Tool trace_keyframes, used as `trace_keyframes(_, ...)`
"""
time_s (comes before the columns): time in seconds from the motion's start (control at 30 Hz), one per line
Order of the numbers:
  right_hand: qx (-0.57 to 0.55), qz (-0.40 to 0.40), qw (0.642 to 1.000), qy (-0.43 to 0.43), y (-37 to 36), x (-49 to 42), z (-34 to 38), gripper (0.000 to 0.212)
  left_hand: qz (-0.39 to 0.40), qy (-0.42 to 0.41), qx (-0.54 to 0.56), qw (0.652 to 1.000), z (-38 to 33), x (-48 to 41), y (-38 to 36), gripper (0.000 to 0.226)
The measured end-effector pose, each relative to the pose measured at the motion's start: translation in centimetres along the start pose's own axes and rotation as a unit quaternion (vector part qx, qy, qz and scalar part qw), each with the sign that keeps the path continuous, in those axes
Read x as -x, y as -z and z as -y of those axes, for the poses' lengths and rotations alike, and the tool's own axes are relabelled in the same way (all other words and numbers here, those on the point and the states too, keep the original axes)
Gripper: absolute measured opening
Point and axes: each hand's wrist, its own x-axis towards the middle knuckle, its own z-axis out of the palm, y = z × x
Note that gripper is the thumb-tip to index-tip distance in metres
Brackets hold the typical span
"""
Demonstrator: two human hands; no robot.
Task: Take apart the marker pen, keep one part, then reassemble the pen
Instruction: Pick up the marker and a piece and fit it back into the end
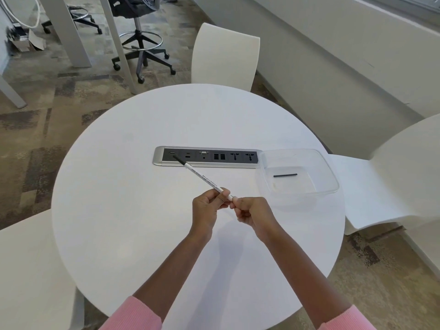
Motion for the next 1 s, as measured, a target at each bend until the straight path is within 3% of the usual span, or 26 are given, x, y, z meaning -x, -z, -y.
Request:
trace_keyframes(0.1, -0.011, -0.014, 0.998, 0.053, -0.2, 0.1, 0.0, 0.029, -0.003, -0.012, 0.004, 1.0, -0.7, -0.5, -0.4, 0.015)
trace_keyframes(0.2, 0.126, -0.084, 0.973, 0.177, -0.5, 0.1, -0.5, 0.031, -0.016, -0.011, 0.026, 0.999, -1.0, -0.9, -0.4, 0.013)
trace_keyframes(0.37, 0.371, -0.18, 0.837, 0.361, -0.4, -0.5, -2.4, 0.013, -0.052, 0.017, 0.071, 0.996, -0.4, -0.9, -0.3, 0.015)
trace_keyframes(0.5, 0.455, -0.22, 0.751, 0.425, -0.3, -1.5, -3.1, 0.02, -0.063, 0.029, 0.094, 0.993, -0.1, -0.7, -0.4, 0.017)
trace_keyframes(0.6, 0.487, -0.222, 0.71, 0.457, -0.3, -2.0, -2.6, 0.023, -0.063, 0.031, 0.108, 0.992, 0.0, -0.4, -0.5, 0.018)
trace_keyframes(0.83, 0.504, -0.187, 0.672, 0.509, 0.2, -2.8, -1.9, 0.04, -0.067, 0.033, 0.128, 0.989, -0.4, -0.3, -0.7, 0.02)
trace_keyframes(1.0, 0.493, -0.179, 0.671, 0.524, 0.4, -3.2, -1.9, 0.026, -0.065, 0.041, 0.137, 0.988, -0.4, 0.0, -1.0, 0.017)
